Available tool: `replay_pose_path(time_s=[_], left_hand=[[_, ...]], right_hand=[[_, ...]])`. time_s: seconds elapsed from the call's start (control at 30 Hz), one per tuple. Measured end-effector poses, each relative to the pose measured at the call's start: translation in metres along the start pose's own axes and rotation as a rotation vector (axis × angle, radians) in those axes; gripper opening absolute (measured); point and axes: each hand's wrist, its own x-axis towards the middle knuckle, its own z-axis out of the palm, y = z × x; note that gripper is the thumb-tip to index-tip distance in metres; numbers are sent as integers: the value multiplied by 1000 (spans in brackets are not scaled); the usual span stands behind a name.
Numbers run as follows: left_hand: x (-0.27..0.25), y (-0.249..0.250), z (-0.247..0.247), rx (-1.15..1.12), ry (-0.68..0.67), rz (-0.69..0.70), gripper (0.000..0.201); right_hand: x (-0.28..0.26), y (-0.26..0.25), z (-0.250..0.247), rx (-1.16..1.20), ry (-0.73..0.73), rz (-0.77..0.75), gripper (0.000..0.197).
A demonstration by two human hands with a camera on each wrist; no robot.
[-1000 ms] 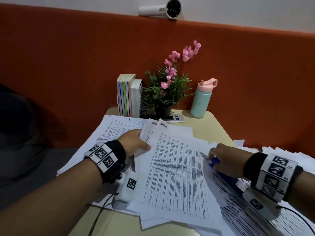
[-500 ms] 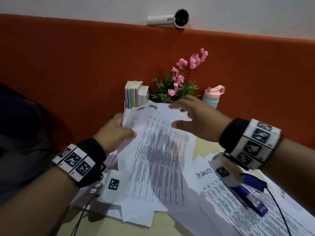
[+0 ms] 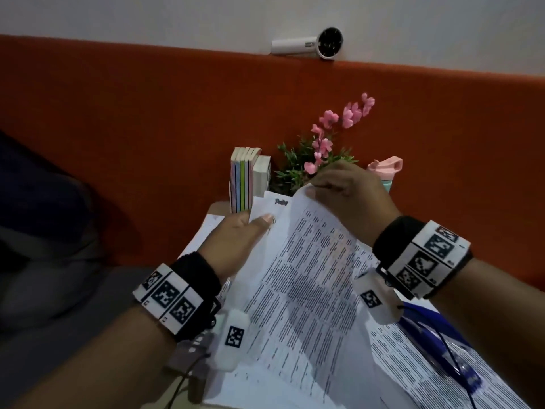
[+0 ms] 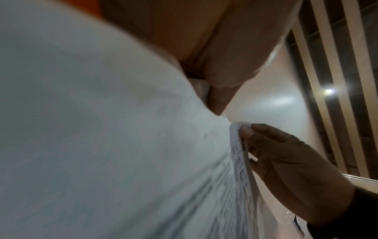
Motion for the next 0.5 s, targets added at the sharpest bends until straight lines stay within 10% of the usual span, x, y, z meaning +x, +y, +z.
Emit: replay_pose_path(time_s=[0.5], left_hand=[[-4,4,32,-190,-74,32,26]], right_hand=[[-12,-4,-6,51,-126,18,23]])
